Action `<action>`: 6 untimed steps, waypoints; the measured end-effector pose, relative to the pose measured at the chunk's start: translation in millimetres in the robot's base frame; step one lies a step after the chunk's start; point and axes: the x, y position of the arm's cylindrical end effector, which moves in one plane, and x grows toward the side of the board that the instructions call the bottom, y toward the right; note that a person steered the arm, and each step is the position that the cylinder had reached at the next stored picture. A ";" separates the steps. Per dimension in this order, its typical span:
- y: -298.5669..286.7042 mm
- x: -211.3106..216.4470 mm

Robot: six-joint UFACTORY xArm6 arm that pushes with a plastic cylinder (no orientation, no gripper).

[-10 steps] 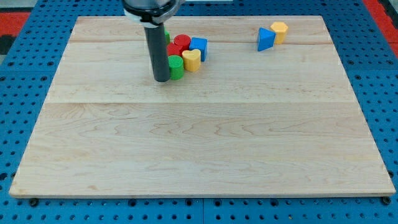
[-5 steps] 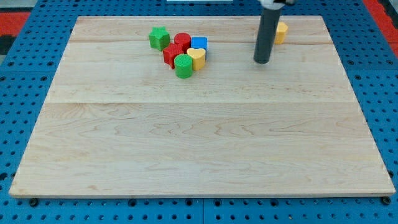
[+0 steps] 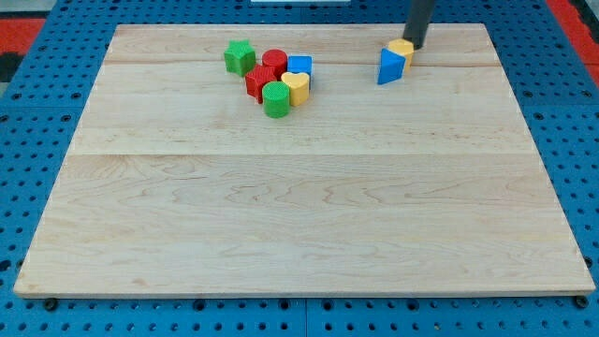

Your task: Move the yellow hexagon and blue triangle towards the center of the board

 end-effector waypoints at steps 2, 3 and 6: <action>-44.4 42.5; -63.4 54.1; -32.0 84.2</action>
